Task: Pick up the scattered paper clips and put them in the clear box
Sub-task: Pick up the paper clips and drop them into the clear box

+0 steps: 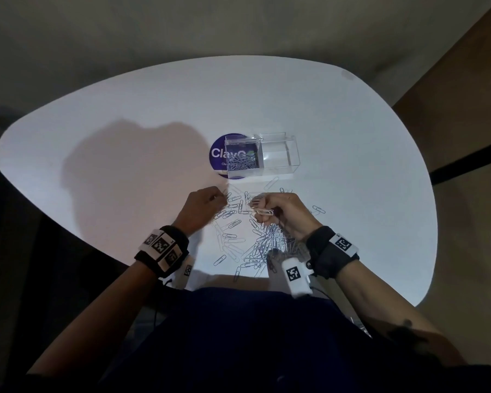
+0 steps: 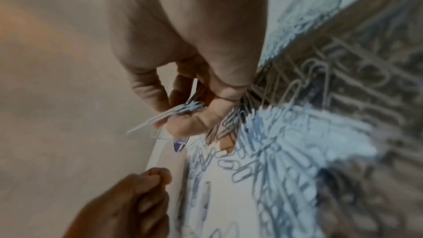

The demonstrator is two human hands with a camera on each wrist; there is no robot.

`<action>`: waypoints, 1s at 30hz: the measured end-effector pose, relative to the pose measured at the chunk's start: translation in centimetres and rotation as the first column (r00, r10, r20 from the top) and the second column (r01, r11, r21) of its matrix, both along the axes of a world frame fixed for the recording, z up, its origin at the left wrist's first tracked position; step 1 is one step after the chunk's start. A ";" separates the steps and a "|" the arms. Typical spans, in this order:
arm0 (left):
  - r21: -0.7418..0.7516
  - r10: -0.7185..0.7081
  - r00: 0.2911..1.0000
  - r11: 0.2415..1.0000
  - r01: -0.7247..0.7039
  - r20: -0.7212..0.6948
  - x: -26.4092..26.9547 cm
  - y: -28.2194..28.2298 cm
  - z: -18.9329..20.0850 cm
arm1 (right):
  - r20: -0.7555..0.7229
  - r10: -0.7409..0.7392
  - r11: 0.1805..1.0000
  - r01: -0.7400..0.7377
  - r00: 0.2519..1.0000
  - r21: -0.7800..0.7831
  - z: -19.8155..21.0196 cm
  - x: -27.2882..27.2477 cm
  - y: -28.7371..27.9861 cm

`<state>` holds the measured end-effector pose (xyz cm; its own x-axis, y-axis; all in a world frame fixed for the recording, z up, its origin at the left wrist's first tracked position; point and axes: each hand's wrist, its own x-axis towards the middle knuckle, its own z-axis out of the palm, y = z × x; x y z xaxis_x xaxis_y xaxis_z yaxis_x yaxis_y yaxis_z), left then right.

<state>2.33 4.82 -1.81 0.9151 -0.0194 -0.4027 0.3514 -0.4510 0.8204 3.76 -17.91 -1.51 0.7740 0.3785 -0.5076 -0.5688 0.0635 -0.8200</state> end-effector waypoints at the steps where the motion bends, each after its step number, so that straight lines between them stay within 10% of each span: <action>1: 0.084 -0.040 0.998 0.996 0.036 0.043 0.0 0.1 -0.2 | -0.036 -0.028 0.998 0.030 0.999 0.046 0.0 0.1 0.1; 9: 0.545 -0.438 0.880 0.790 0.281 0.182 0.4 -0.6 -0.6 | -0.042 -0.026 0.998 0.024 0.999 -0.064 -0.5 0.7 1.0; 19: 0.591 -0.528 0.837 0.724 0.356 0.142 0.4 -2.0 -0.7 | 0.031 -0.026 0.989 0.031 0.999 -0.147 -0.3 1.3 1.0; 23: 0.408 -0.431 0.894 0.843 0.351 0.120 0.8 -1.4 -0.5 | -0.042 -0.062 0.988 0.056 0.997 -0.144 -0.7 1.5 1.1; 26: -0.033 -0.214 0.976 0.977 0.213 -0.036 1.2 -0.6 0.7 | 0.110 0.045 0.966 -0.015 0.993 -0.258 -0.9 1.2 0.9; 30: -0.582 -0.133 0.957 0.812 -0.044 -0.258 1.0 0.8 1.7 | 0.410 0.423 0.817 -0.145 0.808 -0.558 -1.5 1.0 1.1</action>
